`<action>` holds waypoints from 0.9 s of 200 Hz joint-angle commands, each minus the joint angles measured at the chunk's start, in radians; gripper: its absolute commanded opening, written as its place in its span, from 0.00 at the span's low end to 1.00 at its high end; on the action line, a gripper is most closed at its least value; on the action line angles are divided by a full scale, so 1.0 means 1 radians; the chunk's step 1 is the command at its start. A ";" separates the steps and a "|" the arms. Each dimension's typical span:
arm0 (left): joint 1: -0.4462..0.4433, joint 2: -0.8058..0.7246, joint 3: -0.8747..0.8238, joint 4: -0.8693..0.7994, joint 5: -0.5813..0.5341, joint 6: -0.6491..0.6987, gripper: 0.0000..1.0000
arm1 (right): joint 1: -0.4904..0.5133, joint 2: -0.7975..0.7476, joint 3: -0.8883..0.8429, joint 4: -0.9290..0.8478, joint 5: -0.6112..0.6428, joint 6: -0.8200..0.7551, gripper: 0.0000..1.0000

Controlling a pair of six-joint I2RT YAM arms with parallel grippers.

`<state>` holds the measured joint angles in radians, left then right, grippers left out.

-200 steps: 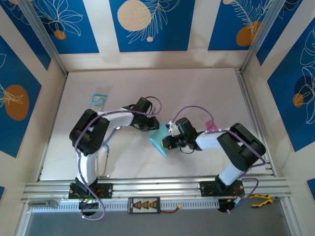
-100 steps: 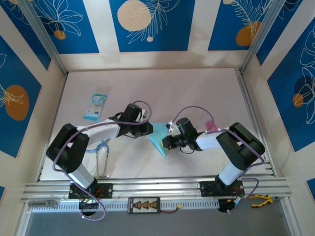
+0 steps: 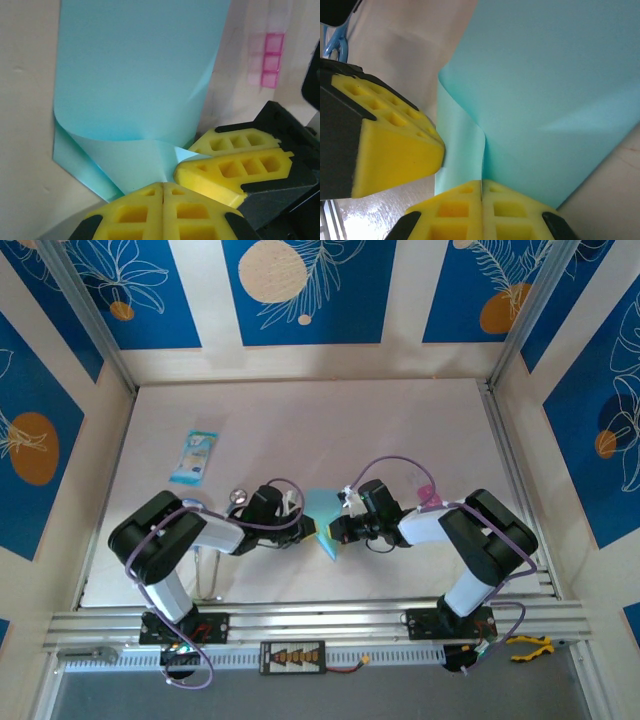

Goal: Fold a paper plane with a square sheet of paper (pick it up from the middle)
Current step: Third fold the triangle at the center of the table.

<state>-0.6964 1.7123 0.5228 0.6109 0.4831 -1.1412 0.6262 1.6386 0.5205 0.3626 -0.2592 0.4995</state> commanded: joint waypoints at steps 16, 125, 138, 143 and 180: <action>-0.011 0.013 -0.018 0.141 0.013 -0.055 0.02 | 0.025 0.083 -0.027 -0.042 0.064 -0.001 0.00; -0.016 0.057 -0.017 0.061 -0.027 -0.031 0.02 | 0.034 0.075 -0.017 -0.059 0.071 0.000 0.00; -0.017 0.064 -0.016 0.046 -0.033 -0.024 0.02 | 0.035 0.069 -0.014 -0.065 0.071 0.000 0.00; -0.019 0.066 -0.015 0.041 -0.037 -0.022 0.02 | 0.035 0.066 -0.013 -0.067 0.071 0.001 0.00; -0.026 0.060 -0.003 -0.048 -0.058 0.012 0.02 | 0.036 0.006 0.005 -0.101 0.059 0.022 0.10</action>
<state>-0.7055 1.7622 0.5144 0.6796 0.4675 -1.1725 0.6361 1.6356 0.5220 0.3622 -0.2432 0.5064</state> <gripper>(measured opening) 0.048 0.059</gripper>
